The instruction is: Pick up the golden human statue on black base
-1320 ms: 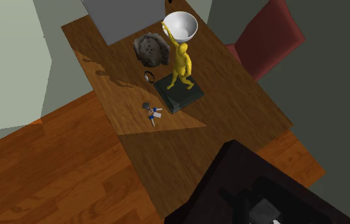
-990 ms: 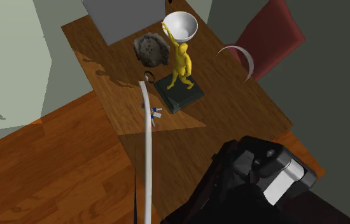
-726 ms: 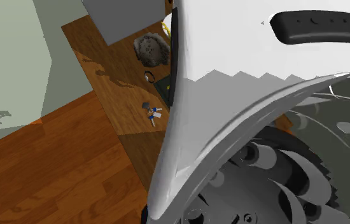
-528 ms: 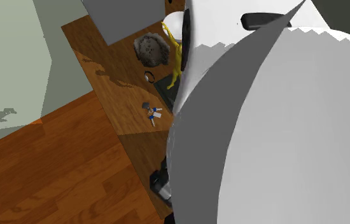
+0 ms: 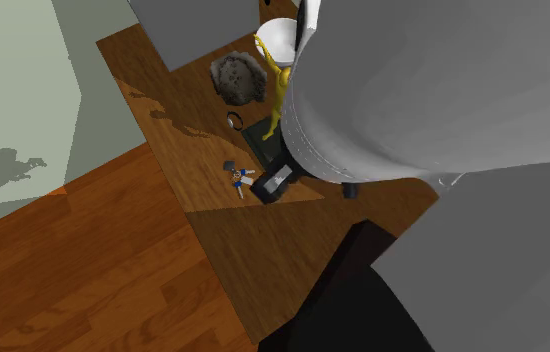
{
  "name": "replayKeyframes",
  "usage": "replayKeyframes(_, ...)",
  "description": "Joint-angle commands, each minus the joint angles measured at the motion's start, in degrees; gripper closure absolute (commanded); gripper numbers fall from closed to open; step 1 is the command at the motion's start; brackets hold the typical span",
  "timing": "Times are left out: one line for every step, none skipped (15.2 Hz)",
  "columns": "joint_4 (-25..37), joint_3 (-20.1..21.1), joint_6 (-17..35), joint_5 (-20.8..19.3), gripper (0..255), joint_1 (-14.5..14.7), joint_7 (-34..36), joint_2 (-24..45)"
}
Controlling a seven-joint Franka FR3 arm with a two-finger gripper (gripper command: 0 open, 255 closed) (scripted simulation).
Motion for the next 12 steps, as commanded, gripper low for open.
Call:
replayKeyframes(0.8, -1.6, 3.7, 0.3, 0, -0.3, -1.3, 3.5)
replayKeyframes(1.4, -2.5, 5.5, 0.6, 0, -0.3, -2.0, 5.4)
replayKeyframes(2.0, -3.3, 7.3, 1.1, 0, -0.4, -2.9, 7.4)
replayKeyframes(2.7, -4.2, 9.1, 1.7, 0, -0.4, -3.8, 9.4)
replayKeyframes(3.4, -5.0, 10.7, 2.4, 0, -0.4, -4.9, 11.4)
replayKeyframes(4.3, -5.8, 12.4, 3.4, 0, -0.3, -6.0, 13.5)
replayKeyframes(5.2, -6.6, 13.9, 4.6, 0, -0.2, -7.2, 15.6)
replayKeyframes(6.2, -7.4, 15.4, 5.9, 0, -0.2, -8.6, 17.7)
replayKeyframes(7.3, -8.1, 16.8, 7.5, 0, -0.1, -10.2, 19.9)
replayKeyframes(8.5, -8.7, 18.0, 9.3, 0, -0.2, -11.9, 22.1)
replayKeyframes(9.7, -9.1, 19.2, 11.4, 0, -0.3, -13.7, 24.3)
replayKeyframes(11.0, -9.4, 20.3, 13.6, 0, -0.6, -15.6, 26.5)
